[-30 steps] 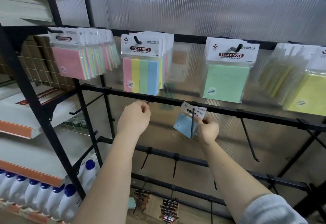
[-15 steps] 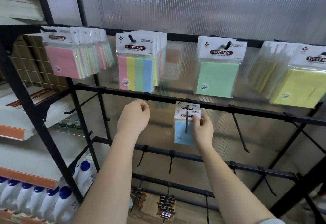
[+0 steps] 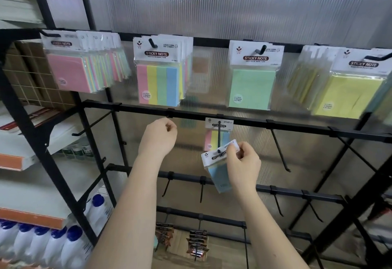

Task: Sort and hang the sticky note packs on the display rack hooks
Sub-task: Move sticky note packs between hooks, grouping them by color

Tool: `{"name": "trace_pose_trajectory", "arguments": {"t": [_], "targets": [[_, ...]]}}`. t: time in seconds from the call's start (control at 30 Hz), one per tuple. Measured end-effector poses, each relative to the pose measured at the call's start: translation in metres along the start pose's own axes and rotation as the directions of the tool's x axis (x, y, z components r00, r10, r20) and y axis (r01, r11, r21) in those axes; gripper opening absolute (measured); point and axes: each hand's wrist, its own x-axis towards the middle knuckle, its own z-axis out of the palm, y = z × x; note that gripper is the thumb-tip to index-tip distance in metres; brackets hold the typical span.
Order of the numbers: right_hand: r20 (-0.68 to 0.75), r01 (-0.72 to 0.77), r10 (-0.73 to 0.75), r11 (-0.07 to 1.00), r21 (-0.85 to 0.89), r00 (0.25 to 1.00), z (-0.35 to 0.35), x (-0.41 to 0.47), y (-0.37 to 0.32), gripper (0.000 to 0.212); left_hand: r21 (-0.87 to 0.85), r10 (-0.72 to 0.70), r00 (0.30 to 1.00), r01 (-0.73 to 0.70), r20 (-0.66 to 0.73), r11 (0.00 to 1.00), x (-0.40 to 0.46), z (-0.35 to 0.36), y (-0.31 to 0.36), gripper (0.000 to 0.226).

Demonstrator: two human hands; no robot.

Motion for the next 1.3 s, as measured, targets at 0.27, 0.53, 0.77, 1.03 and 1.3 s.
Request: {"name": "trace_pose_trajectory", "arguments": {"t": [0.27, 0.53, 0.77, 1.03, 1.3], "targets": [[-0.065, 0.182, -0.185, 0.982, -0.054, 0.981, -0.019, 0.003, -0.019, 0.033, -0.134, -0.017, 0.972, 0.05, 0.235, 0.99, 0.025, 0.015, 0.008, 0.02], [-0.214, 0.21, -0.218, 0.976, -0.058, 0.952, -0.052, 0.028, -0.028, 0.028, -0.149, -0.187, 0.899, 0.264, 0.396, 0.953, 0.058, 0.074, 0.024, 0.047], [-0.302, 0.193, -0.214, 0.976, -0.1, 0.929, -0.075, 0.04, -0.031, 0.023, -0.141, -0.188, 0.875, 0.276, 0.446, 0.951, 0.064, 0.111, 0.029, 0.019], [-0.338, 0.155, -0.175, 0.984, -0.085, 0.925, -0.081, 0.047, -0.028, 0.028, -0.236, -0.206, 0.929, 0.284, 0.307, 0.929, 0.057, 0.135, 0.02, 0.022], [-0.358, 0.14, -0.154, 0.988, -0.064, 0.921, -0.087, 0.047, -0.027, 0.024, -0.391, -0.201, 0.933, 0.312, 0.299, 0.866, 0.05, 0.143, 0.02, 0.033]]}}
